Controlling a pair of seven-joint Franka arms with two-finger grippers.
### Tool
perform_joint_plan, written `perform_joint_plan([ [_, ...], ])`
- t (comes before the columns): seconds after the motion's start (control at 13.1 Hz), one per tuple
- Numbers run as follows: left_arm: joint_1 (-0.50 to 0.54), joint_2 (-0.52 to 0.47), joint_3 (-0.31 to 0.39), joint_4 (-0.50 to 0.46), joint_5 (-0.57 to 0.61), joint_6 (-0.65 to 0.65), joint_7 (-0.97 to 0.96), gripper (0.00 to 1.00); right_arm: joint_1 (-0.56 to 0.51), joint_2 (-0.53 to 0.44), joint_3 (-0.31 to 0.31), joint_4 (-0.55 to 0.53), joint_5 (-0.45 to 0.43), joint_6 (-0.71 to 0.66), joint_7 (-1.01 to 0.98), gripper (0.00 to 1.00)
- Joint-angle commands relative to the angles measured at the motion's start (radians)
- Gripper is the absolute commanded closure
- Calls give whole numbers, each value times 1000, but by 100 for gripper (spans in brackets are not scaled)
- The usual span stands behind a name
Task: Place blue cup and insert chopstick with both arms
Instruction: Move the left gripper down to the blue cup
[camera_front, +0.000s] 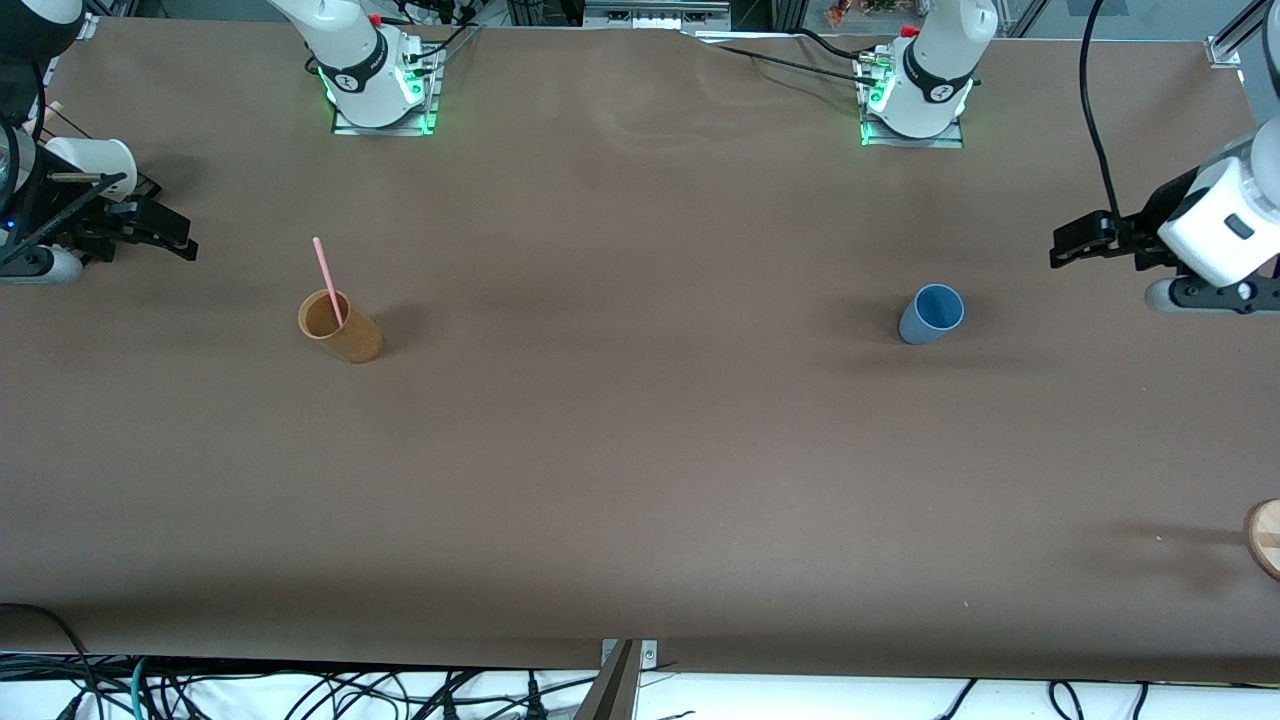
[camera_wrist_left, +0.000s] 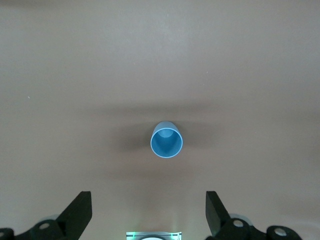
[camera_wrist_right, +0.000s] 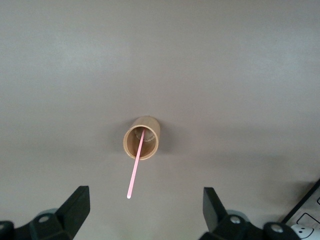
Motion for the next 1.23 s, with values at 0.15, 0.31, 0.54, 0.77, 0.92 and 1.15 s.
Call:
perform_joint_plan([
  [0.15, -3, 73, 7, -118, 52, 86, 12, 0, -2, 1, 5, 10, -13, -5, -11, 0],
  [0.31, 8, 68, 7, -256, 69, 251, 12, 0, -2, 1, 4, 10, -13, -5, -11, 0],
  [0.54, 25, 33, 7, -512, 71, 548, 56, 0, -2, 1, 4, 10, -13, -5, -11, 0],
  [0.77, 36, -16, 7, -655, 71, 675, 90, 0, -3, 1, 4, 10, -11, -7, -11, 0],
  [0.92, 37, -19, 11, -719, 69, 754, 89, 0, -3, 1, 2, 10, -11, -7, -11, 0],
  [1.15, 36, -25, 12, -770, 68, 795, 89, 0, -3, 2, 4, 10, -11, -7, -11, 0],
])
